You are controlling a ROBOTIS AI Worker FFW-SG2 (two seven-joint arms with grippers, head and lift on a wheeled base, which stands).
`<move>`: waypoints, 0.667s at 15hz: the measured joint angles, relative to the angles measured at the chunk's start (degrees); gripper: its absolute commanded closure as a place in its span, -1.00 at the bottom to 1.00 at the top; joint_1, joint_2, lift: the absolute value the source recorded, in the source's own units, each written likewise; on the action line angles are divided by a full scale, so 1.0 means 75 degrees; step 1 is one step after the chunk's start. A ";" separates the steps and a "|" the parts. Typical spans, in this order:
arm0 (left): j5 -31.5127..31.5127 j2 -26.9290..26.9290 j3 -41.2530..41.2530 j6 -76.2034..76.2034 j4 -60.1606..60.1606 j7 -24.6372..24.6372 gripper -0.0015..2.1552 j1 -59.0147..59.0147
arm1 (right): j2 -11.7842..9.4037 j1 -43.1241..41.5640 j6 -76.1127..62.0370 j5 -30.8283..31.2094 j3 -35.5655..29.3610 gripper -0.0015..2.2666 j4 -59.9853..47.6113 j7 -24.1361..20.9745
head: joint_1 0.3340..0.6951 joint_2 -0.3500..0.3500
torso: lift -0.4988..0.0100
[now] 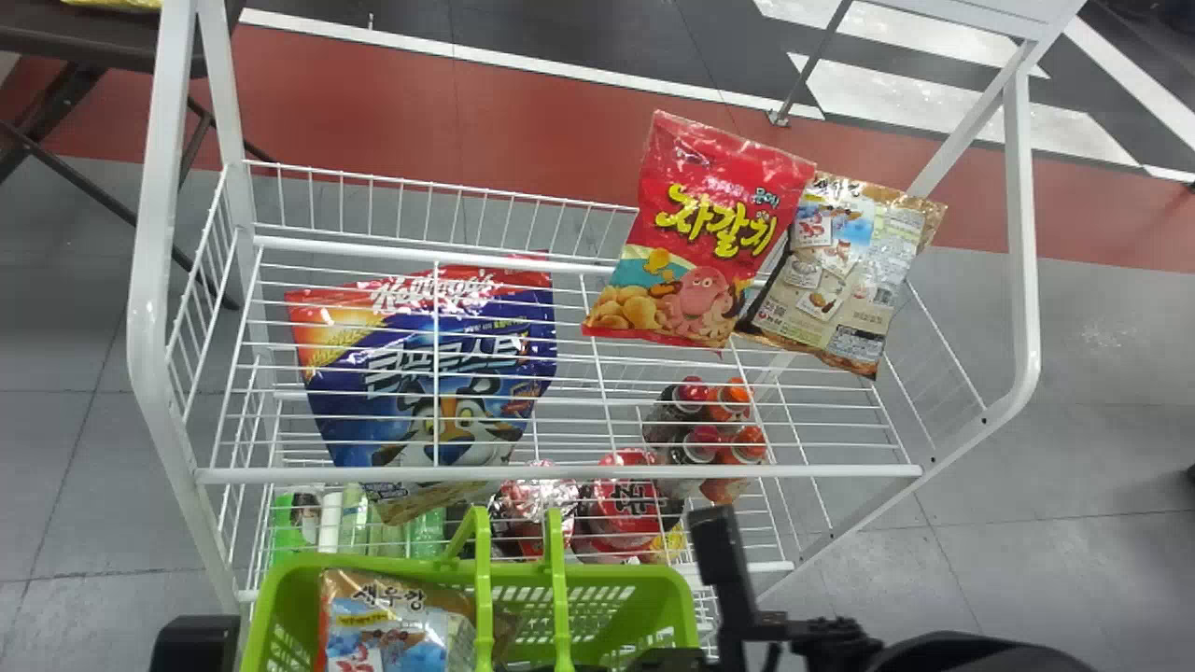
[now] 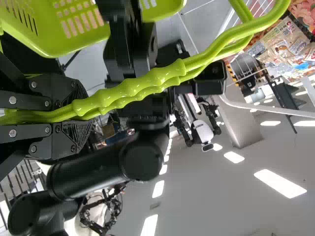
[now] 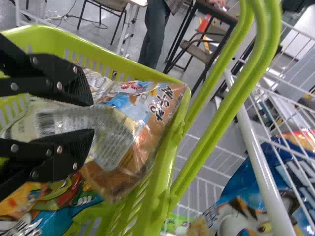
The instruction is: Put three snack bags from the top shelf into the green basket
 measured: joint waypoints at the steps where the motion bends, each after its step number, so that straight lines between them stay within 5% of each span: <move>1: 0.0000 -0.0004 0.0000 -0.0004 0.0020 0.0004 0.57 0.0000 | 0.0000 0.0108 0.0319 -0.0002 -0.0250 -0.96 -0.0314 0.0074 | 1.00 -1.00 | 0.78; 6: -0.0017 -0.0024 0.0000 -0.0013 0.0050 0.0009 0.57 -0.0011 | 0.0026 0.0254 0.2148 -0.0061 -0.1734 -0.94 -0.1559 0.0947 | 1.00 -1.00 | 0.78; 10: -0.0035 -0.0044 0.0000 -0.0023 0.0069 0.0012 0.57 -0.0023 | 0.0246 0.0256 0.2248 -0.0357 -0.2867 -0.93 -0.2068 0.1071 | 1.00 -1.00 | 0.78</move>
